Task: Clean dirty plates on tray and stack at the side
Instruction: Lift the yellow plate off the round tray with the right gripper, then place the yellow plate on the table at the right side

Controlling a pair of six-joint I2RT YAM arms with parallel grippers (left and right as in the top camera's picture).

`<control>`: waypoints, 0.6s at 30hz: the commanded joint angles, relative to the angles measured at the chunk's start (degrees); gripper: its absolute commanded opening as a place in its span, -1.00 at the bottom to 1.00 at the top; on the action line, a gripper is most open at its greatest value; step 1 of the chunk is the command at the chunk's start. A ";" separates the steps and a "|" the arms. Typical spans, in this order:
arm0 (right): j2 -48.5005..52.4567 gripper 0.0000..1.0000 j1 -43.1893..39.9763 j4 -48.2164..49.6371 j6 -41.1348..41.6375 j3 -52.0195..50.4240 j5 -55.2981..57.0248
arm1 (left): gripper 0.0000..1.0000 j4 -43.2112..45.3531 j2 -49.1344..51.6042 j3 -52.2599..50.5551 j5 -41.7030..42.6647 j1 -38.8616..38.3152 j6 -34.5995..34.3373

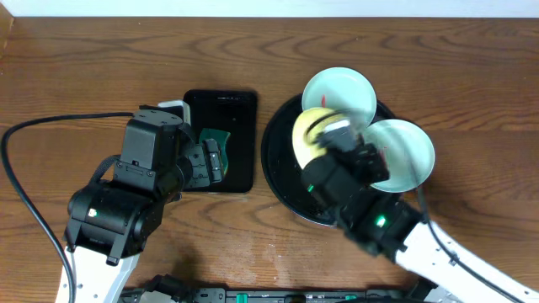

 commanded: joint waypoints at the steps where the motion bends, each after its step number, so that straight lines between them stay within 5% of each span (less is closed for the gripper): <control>1: -2.16 -0.98 -10.78 -0.79 17.40 1.53 -19.45 | 0.69 -0.20 0.11 0.87 -0.11 0.24 0.35; 9: -6.75 -0.98 -44.94 -2.86 24.59 1.88 -48.61 | 0.70 -0.20 0.13 0.87 -0.11 0.24 0.35; 15: -3.43 -0.98 -71.71 -3.56 30.10 1.84 -47.50 | 0.69 -0.20 0.13 0.87 -0.11 0.24 0.35; 18: -0.33 -0.98 -78.49 -1.36 32.96 1.86 -47.39 | 0.69 -0.20 0.13 0.87 -0.11 0.24 0.35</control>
